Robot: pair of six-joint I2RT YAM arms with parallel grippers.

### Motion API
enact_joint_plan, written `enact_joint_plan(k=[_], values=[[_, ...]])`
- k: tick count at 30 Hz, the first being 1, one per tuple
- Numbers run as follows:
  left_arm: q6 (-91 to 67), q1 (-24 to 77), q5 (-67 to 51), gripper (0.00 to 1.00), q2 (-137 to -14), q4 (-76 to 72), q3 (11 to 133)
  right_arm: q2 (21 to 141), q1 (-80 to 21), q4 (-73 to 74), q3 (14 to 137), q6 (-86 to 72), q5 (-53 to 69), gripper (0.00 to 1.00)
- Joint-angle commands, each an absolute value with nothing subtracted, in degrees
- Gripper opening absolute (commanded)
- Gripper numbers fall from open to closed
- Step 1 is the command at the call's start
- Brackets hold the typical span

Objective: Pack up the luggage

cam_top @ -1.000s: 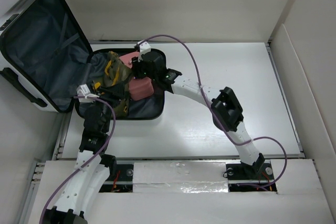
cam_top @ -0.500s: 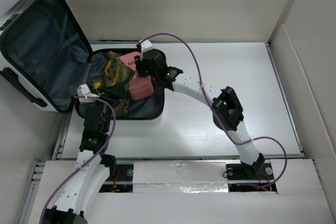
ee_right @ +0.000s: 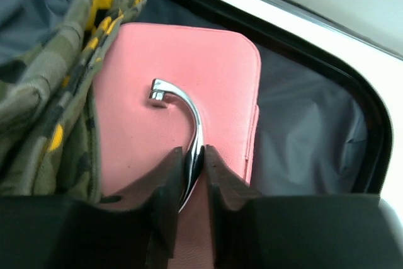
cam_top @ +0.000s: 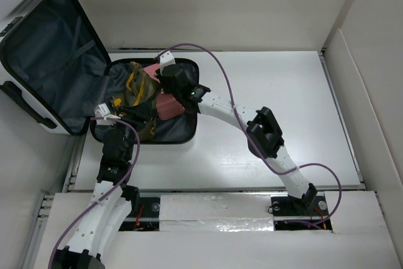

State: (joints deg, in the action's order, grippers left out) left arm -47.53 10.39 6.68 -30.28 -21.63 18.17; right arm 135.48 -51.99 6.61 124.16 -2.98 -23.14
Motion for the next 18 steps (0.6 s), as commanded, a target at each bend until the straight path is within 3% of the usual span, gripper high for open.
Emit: enact_joint_plan(k=[1,4,5,9,18], values=[[-47.99,10.37,6.86,0.59,-29.71,-25.75,18.02,137.02,-51.42,12.39,122.87,1.41,-26.63,0.32],[-47.99,10.37,7.12,0.59,-29.44,-25.4,18.46,137.9,-51.42,13.44,124.19,1.41,-26.02,0.3],[-47.9,10.37,7.12,0.59,-29.36,-25.4,18.46,138.07,-51.42,13.71,124.28,1.49,-25.49,0.19],[-47.9,10.37,7.38,0.59,-29.18,-25.05,18.46,138.34,-51.42,13.01,123.67,1.58,-26.71,0.0],[-47.9,10.37,8.08,0.59,-29.27,-25.14,18.19,120.43,-42.55,-4.12,112.78,-11.5,-10.75,0.0]])
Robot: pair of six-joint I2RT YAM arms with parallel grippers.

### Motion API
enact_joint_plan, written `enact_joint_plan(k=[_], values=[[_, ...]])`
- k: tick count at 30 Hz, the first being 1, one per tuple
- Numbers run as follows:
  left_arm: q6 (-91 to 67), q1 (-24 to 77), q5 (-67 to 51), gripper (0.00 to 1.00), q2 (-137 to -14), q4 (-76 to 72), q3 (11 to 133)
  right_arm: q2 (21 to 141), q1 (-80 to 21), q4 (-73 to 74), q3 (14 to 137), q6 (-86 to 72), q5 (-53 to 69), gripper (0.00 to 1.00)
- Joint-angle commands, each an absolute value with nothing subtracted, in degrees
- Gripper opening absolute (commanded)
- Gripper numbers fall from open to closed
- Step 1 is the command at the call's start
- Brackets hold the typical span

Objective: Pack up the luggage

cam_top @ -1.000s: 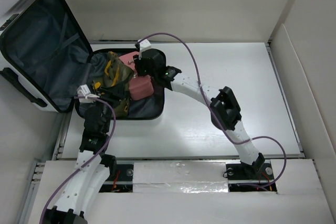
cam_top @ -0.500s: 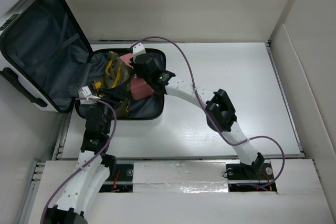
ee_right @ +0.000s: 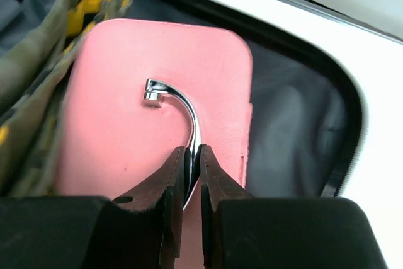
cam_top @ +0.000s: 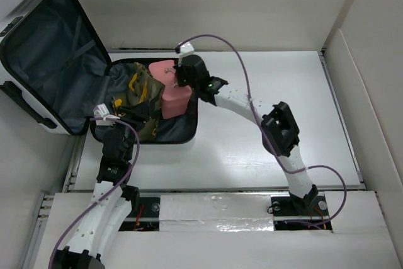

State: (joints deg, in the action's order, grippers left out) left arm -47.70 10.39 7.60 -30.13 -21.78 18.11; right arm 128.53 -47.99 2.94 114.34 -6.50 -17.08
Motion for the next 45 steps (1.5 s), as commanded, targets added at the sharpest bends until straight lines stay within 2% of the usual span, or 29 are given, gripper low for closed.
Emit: enact_joint_plan(k=[1,7,16,22,23,24,27,30,38,41,42,44,45], values=[[-47.81,10.37,8.09,0.59,-29.35,-25.31,18.28,119.19,-41.76,-5.17,112.42,-12.64,-9.42,0.0],[-48.25,10.37,7.91,0.59,-30.93,-26.8,18.19,114.88,-36.91,-8.53,115.56,-19.16,2.28,0.0],[-48.25,10.37,7.39,0.59,-37.08,-32.15,17.49,116.54,-35.68,-2.82,125.67,-15.83,2.2,0.0],[-48.78,10.37,5.89,0.59,-43.77,-35.41,17.76,121.11,-37.52,9.47,137.02,-12.4,0.27,0.0],[-48.78,10.37,5.8,0.59,-43.6,-35.77,17.58,120.24,-38.14,10.54,135.19,-10.74,-0.95,0.06],[-48.78,10.37,5.89,0.59,-43.42,-35.95,17.32,119.45,-39.54,10.29,129.43,-9.59,-4.27,0.27],[-48.6,10.37,5.89,0.59,-42.54,-35.77,17.23,116.82,-41.57,7.74,121.58,-7.38,-13.84,0.6],[-48.69,10.37,5.63,0.59,-41.84,-35.6,17.14,116.89,-40.88,7.03,117.42,-8.08,-13.9,0.67],[-48.69,10.37,5.71,0.59,-40.69,-34.8,16.52,122.34,-39.73,10.81,119.01,-8.52,-9.05,0.63],[-48.78,10.37,5.36,0.59,-40.43,-34.72,16.44,123.05,-39.73,10.29,118.57,-9.31,-9.58,0.49],[-48.78,10.37,5.19,0.59,-40.34,-34.63,16.44,123.13,-39.73,9.76,118.04,-9.58,-9.58,0.33],[-48.78,10.37,5.27,0.59,-40.17,-34.45,16.35,123.13,-39.73,8.1,117.95,-9.84,-9.23,0.18],[-48.78,10.37,5.45,0.59,-40.08,-34.45,16.26,122.96,-39.73,7.39,118.12,-10.19,-8.27,0.02]])
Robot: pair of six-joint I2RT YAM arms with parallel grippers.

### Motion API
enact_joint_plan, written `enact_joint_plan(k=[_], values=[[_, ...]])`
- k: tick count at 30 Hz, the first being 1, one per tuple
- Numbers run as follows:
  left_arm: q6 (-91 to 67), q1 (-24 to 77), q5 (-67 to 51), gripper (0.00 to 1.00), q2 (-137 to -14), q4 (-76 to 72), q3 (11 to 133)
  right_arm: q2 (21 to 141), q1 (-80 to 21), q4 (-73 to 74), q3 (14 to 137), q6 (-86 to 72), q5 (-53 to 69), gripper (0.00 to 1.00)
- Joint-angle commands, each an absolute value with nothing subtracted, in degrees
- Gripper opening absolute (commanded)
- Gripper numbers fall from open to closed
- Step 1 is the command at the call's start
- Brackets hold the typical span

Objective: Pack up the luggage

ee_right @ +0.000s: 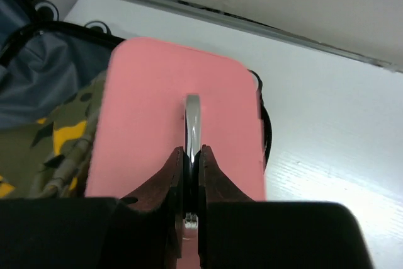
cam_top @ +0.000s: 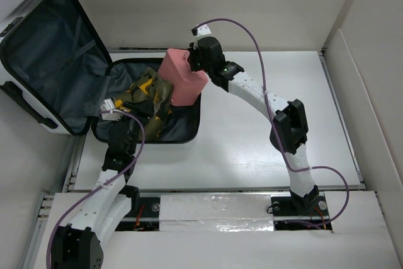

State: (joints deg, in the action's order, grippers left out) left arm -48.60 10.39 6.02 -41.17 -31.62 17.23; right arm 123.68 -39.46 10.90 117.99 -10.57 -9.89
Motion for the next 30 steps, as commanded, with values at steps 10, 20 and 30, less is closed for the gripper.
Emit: enact_joint_plan(k=[10,20,30], values=[[-48.6,10.37,5.36,0.59,-40.25,-34.63,16.26,112.16,-38.67,-5.01,120.75,-10.64,-10.02,0.0],[-49.4,10.37,2.99,0.59,-45.17,-38.23,15.91,115.22,-39.19,2.37,135.43,-2.12,-11.87,0.0],[-50.8,10.37,1.31,0.58,-50.2,-43.77,15.56,124.62,-46.49,2.73,141.42,11.24,-14.41,0.0]])
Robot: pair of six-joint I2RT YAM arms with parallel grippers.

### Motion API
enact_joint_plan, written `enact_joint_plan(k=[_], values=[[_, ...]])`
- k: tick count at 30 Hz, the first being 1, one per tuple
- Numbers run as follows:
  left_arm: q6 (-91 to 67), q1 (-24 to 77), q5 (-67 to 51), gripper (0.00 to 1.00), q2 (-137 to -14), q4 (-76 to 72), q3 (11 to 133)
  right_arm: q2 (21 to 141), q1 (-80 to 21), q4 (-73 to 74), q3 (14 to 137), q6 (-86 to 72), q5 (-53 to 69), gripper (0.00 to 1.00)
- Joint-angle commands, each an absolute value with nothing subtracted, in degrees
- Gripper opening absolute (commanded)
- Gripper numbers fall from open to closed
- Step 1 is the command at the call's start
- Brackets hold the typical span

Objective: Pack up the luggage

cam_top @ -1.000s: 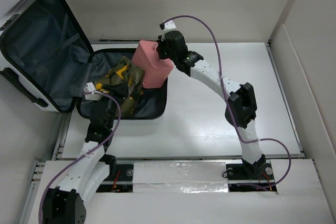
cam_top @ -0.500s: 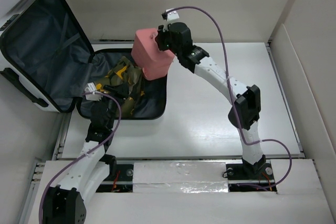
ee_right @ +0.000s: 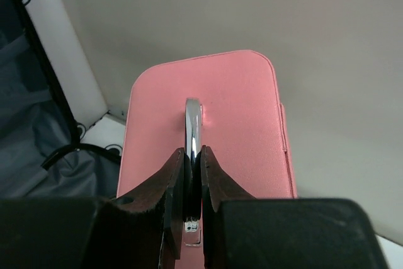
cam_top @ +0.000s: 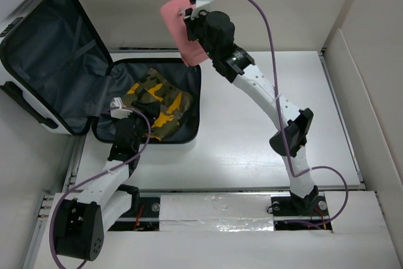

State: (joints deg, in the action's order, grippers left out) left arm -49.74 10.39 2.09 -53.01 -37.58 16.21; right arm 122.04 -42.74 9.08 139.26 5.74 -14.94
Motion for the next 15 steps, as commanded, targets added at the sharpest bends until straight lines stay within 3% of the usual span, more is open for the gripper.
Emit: enact_joint_plan(k=[1,8,15], values=[[-50.89,10.37,2.36,0.58,-48.79,-42.55,15.47,125.85,-47.1,2.2,140.89,11.86,-14.5,0.0],[-51.15,10.37,8.7,0.56,-28.08,-29.37,16.96,130.77,-53.07,-4.55,128.87,17.74,-16.17,0.0],[-50.36,10.37,7.12,0.56,-24.52,-22.85,19.51,132.71,-55.2,-5.98,126.12,17.76,-17.14,0.0]])
